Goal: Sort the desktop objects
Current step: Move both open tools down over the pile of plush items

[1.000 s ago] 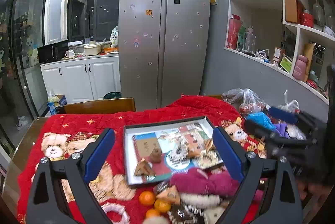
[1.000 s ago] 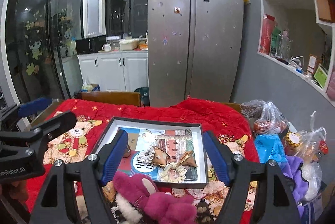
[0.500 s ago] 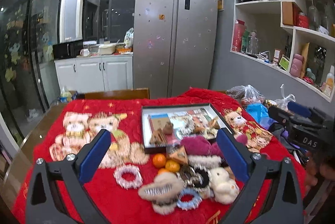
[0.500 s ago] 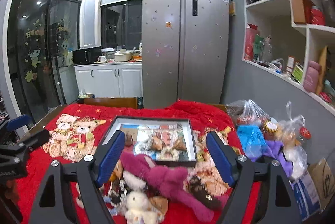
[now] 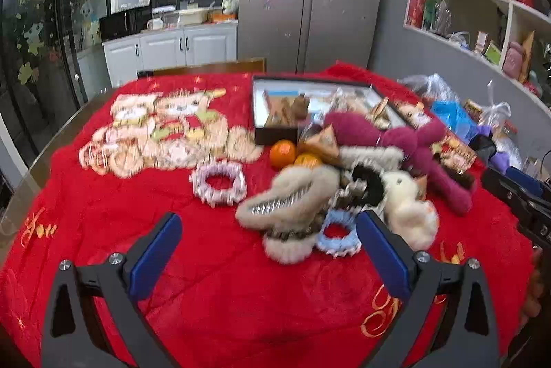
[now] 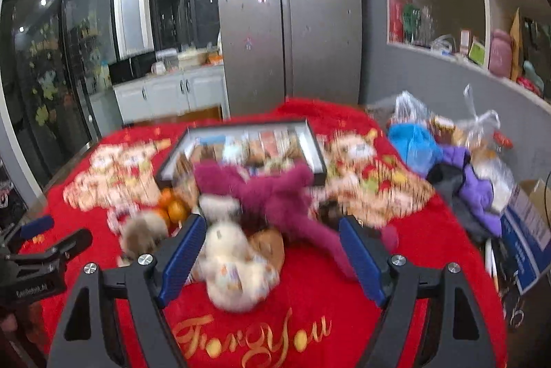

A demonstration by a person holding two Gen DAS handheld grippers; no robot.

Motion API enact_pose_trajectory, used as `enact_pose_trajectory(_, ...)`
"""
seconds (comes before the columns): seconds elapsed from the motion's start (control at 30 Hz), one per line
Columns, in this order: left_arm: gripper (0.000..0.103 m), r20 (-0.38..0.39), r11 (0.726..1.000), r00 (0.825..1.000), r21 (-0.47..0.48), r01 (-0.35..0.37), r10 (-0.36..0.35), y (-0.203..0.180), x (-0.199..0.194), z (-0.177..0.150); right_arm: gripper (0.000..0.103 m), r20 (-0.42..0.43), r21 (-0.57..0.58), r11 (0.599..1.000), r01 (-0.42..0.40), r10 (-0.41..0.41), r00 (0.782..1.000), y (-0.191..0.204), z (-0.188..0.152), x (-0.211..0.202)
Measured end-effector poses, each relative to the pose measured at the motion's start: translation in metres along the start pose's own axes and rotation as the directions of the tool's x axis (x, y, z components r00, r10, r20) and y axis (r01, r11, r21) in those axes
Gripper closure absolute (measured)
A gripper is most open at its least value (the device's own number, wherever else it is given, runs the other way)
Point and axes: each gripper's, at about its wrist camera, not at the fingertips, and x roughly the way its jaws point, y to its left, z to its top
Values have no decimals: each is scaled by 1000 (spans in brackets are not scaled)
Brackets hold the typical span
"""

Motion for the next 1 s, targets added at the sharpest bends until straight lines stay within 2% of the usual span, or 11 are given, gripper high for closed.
enact_pose_trajectory(0.1,1,-24,1000,1000,-6,1,-1,3,10,-8,21,-44,1,1000,5,-4,999,-1,-13,5)
enact_pose_trajectory(0.27,1,-63,1000,998,-25,-16,14,12,25,-12,21,-47,-11,1000,-12,12,999,3,-18,3)
enact_pose_trajectory(0.47,1,-79,999,997,-32,22,-24,14,35,-11,21,-62,-35,999,-37,34,997,12,-20,10)
enact_pose_trajectory(1.0,1,-84,999,996,45,27,-23,-5,70,11,21,-162,-10,999,-42,40,986,-3,-36,61)
